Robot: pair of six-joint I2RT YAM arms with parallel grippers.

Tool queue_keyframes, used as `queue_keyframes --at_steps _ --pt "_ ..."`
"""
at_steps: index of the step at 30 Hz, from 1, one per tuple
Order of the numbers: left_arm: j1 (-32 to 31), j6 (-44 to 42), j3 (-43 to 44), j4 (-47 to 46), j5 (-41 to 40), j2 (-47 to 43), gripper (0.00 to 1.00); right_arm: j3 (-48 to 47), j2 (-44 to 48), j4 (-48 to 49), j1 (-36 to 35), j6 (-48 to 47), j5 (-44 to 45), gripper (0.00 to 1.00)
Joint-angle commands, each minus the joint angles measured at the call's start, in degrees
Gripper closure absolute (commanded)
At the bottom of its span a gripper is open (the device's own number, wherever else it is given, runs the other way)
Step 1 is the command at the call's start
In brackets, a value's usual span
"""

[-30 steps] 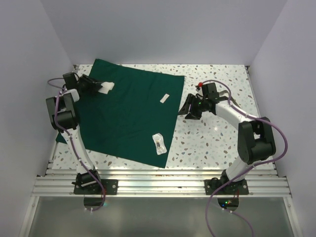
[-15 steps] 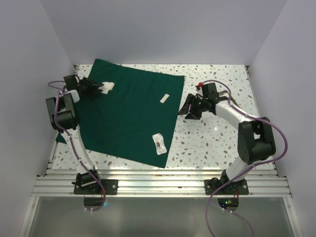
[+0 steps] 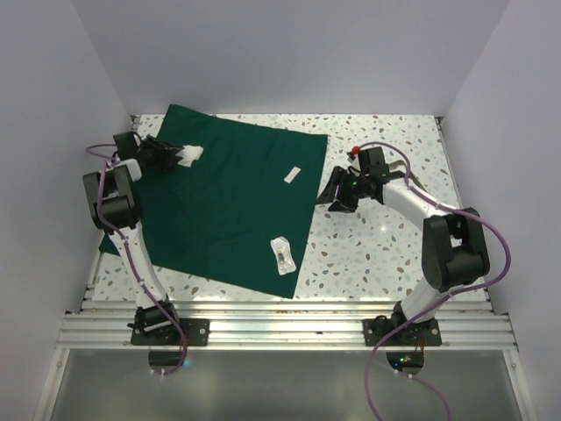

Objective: Prepare the surgical pack

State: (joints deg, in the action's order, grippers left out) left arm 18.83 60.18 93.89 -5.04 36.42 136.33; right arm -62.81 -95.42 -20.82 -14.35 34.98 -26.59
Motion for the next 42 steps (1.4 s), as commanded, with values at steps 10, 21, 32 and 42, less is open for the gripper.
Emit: queue_keyframes --at_steps 10,21,32,42 --pt "0.51 1.34 2.0 -0.5 0.22 0.69 0.54 -1.09 -0.12 1.75 -0.24 0.44 -1.27 0.43" --pt "-0.2 3.54 3.41 -3.57 1.19 1.57 0.58 -1.09 0.14 1.39 -0.24 0.0 -1.18 0.43" --pt "-0.37 4.33 4.46 -5.51 1.98 2.0 0.57 -1.7 -0.74 1.48 -0.33 0.17 -1.54 0.43" --pt "-0.99 4.51 5.96 -4.54 1.98 3.41 0.57 -1.97 -1.09 1.31 -0.24 0.17 -1.45 0.43"
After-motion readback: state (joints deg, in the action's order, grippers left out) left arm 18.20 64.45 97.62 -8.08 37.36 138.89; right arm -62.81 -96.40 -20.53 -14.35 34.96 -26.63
